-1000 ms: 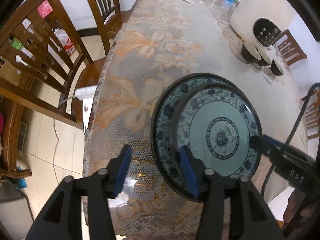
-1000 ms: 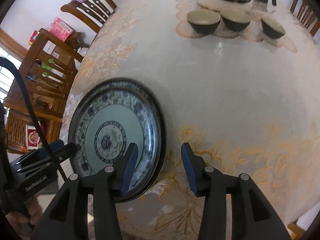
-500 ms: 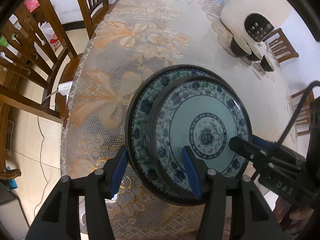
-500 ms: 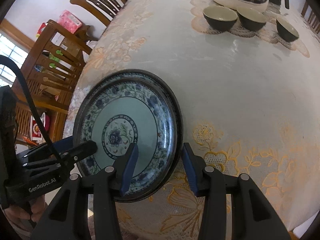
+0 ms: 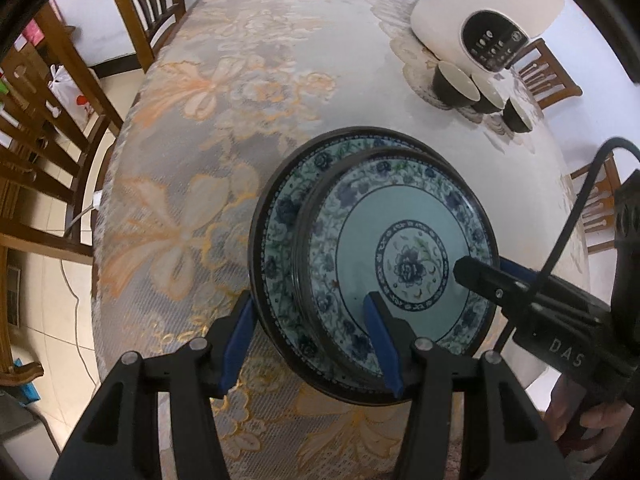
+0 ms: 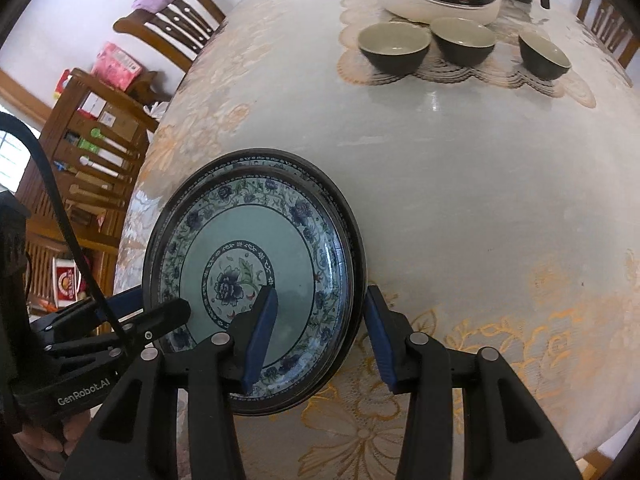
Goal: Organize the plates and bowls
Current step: 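Lower the plate onto the stack and open the right then left tool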
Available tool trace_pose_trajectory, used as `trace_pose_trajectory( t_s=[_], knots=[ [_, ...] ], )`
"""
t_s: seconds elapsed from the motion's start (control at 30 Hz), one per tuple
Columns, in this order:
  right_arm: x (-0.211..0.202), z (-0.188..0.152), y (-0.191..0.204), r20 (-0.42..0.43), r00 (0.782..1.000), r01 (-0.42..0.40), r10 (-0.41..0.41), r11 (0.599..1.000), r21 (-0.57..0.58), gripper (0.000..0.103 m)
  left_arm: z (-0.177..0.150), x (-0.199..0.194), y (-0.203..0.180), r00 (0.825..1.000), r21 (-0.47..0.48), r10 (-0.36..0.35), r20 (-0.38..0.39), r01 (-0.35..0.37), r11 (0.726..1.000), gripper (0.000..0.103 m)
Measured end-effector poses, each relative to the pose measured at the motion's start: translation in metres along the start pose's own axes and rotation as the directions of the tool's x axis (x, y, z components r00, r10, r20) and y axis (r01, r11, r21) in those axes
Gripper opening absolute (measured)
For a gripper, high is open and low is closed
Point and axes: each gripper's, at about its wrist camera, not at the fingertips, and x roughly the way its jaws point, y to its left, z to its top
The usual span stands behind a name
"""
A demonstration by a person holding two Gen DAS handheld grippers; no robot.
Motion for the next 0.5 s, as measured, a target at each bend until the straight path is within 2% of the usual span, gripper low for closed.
trace_pose_trajectory(
  t_s=[0.3, 0.5],
  knots=[
    [-0.005, 0.006, -0.011, 0.019, 1.0, 0.005, -0.006, 1.0, 0.028, 0.046, 0.013, 0.005, -0.006, 1.0, 0.024, 0.006, 0.003, -0.006, 1.0, 0.057],
    [-0.023, 0.005, -0.021, 0.085, 0.996, 0.032, -0.035, 0.999, 0.043, 0.046, 0.01, -0.007, -0.002, 0.999, 0.036, 0.028, 0.028, -0.029, 0.999, 0.057]
  ],
)
